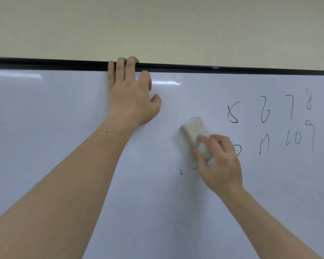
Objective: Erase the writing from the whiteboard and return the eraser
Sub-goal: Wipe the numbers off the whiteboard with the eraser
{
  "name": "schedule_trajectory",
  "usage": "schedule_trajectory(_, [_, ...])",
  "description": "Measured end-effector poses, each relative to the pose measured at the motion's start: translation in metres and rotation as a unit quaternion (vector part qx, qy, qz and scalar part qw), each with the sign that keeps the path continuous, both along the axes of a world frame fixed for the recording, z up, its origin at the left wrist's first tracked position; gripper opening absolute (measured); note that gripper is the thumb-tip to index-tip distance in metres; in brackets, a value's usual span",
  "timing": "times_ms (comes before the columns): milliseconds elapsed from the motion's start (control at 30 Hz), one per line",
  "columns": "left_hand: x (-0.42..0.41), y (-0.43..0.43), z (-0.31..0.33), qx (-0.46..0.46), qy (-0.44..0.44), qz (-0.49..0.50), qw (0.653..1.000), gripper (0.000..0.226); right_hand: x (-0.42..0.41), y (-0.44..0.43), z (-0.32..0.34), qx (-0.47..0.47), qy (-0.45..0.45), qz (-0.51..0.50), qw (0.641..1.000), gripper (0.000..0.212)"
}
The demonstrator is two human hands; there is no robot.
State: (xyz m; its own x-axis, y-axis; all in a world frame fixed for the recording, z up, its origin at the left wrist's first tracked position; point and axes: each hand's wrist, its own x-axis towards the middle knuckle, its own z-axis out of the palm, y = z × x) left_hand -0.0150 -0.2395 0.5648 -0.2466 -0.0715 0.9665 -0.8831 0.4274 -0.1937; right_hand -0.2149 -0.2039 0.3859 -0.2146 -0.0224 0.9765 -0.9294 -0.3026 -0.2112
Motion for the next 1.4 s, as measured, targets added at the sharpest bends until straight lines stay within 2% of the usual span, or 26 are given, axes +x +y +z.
schedule_trajectory(133, [0.003, 0.002, 0.001, 0.003, -0.007, 0.002, 1.0, 0.029, 0.023, 0.005, -0.028, 0.012, 0.242, 0.024, 0.97, 0.028])
schedule_trajectory(233, [0.004, 0.002, 0.001, 0.004, -0.013, 0.006, 1.0, 0.029, 0.0, 0.008, -0.037, 0.02, 0.292, 0.026, 0.956, 0.025])
schedule_trajectory(300, [0.004, 0.002, 0.001, 0.006, -0.016, 0.009, 1.0, 0.029, -0.024, 0.008, -0.037, 0.025, 0.243, 0.005, 0.97, 0.027])
schedule_trajectory(400, [0.003, 0.002, 0.001, 0.007, -0.008, 0.01, 1.0, 0.027, -0.052, 0.008, -0.024, 0.022, 0.072, 0.006, 0.997, 0.032])
schedule_trajectory(467, [0.0, 0.003, 0.001, 0.006, -0.001, 0.013, 1.0, 0.027, -0.062, 0.006, -0.012, 0.028, -0.025, 0.019, 0.999, 0.036])
schedule_trajectory(500, [-0.001, 0.003, 0.0, 0.006, 0.002, 0.014, 1.0, 0.026, -0.063, 0.005, -0.009, 0.025, -0.054, 0.025, 0.998, 0.037])
schedule_trajectory(567, [-0.006, 0.003, -0.002, 0.008, 0.012, 0.018, 1.0, 0.026, -0.059, 0.002, -0.006, 0.011, -0.057, 0.032, 0.998, 0.035])
schedule_trajectory(667, [-0.012, 0.004, -0.003, 0.011, 0.033, 0.028, 0.999, 0.026, -0.041, 0.0, -0.017, -0.002, 0.08, 0.037, 0.996, 0.033])
schedule_trajectory(800, [-0.035, 0.005, -0.005, 0.01, 0.046, 0.042, 0.998, 0.03, -0.033, -0.001, -0.033, 0.018, 0.324, 0.078, 0.943, 0.024])
schedule_trajectory(867, [-0.057, 0.007, -0.006, 0.013, 0.021, 0.044, 0.999, 0.03, -0.045, -0.002, -0.035, 0.022, 0.379, 0.088, 0.921, 0.022])
schedule_trajectory(967, [-0.092, 0.012, -0.005, 0.017, -0.01, 0.032, 0.999, 0.03, -0.083, -0.004, -0.028, 0.025, 0.413, 0.083, 0.907, 0.022])
schedule_trajectory(1100, [-0.132, 0.014, 0.001, 0.022, -0.032, 0.02, 0.999, 0.031, -0.15, -0.003, 0.003, -0.001, 0.364, 0.063, 0.929, 0.026])
schedule_trajectory(1267, [-0.156, 0.009, 0.002, 0.033, -0.028, 0.046, 0.998, 0.032, -0.197, -0.003, 0.064, -0.029, 0.171, 0.022, 0.985, 0.03])
schedule_trajectory(1333, [-0.158, 0.007, -0.001, 0.024, -0.016, 0.05, 0.998, 0.033, -0.202, -0.005, 0.082, -0.022, 0.094, 0.04, 0.995, 0.035])
schedule_trajectory(1400, [-0.161, 0.006, -0.003, 0.018, -0.004, 0.051, 0.999, 0.034, -0.2, -0.007, 0.09, -0.025, 0.055, 0.055, 0.997, 0.036])
